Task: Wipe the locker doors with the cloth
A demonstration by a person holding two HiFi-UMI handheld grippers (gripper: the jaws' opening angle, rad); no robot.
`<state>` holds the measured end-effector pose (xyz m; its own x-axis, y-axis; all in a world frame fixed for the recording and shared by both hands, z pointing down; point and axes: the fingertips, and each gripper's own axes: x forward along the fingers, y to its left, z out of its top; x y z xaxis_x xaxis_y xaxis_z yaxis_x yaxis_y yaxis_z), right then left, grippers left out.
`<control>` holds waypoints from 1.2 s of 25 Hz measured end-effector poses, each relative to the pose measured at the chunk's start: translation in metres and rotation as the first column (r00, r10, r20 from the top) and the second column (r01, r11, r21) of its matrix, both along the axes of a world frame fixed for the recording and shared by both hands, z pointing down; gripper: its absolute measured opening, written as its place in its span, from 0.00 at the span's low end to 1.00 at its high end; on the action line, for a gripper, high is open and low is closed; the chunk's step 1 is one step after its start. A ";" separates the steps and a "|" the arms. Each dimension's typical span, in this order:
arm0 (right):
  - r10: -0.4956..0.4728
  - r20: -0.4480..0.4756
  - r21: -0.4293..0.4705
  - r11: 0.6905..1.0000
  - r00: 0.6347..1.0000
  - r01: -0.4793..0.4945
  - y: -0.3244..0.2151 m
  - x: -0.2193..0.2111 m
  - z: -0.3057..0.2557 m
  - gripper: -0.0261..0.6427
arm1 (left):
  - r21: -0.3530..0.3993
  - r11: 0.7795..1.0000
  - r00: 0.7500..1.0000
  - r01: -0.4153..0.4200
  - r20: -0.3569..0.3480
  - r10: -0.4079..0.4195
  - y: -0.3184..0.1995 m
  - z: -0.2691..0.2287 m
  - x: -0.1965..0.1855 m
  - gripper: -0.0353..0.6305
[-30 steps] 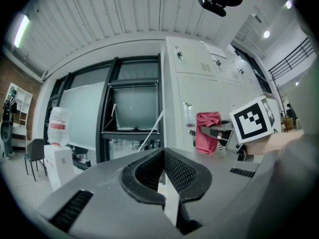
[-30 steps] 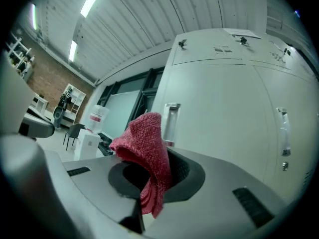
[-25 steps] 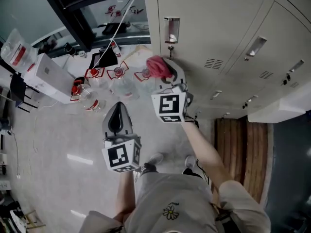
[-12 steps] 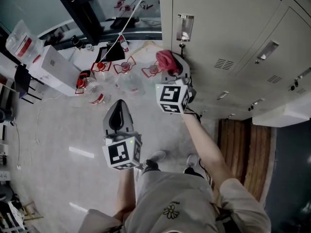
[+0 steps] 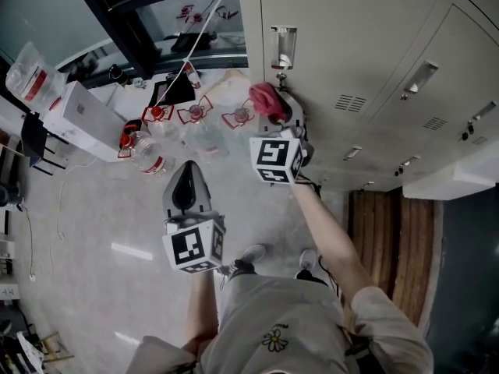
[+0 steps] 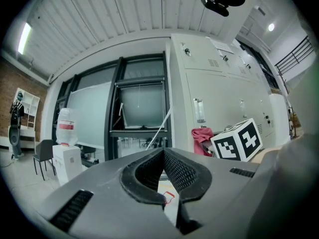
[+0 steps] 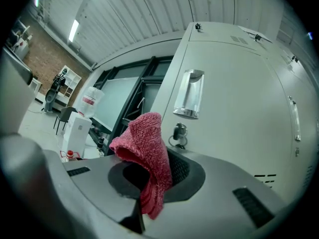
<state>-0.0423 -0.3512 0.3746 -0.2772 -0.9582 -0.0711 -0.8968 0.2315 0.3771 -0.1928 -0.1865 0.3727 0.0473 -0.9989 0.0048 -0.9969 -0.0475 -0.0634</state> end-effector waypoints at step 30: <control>0.315 -0.023 0.033 0.949 0.949 -0.314 0.019 0.231 0.000 0.08 | 0.044 0.978 0.979 -0.203 0.016 0.203 -0.030 -0.010 0.125 0.08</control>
<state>0.1886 -0.3325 0.3747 0.0353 -0.9947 -0.0968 -0.9115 -0.0718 0.4051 -0.0679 -0.2165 0.3625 0.2493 -0.9677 -0.0385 -0.9659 -0.2456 -0.0817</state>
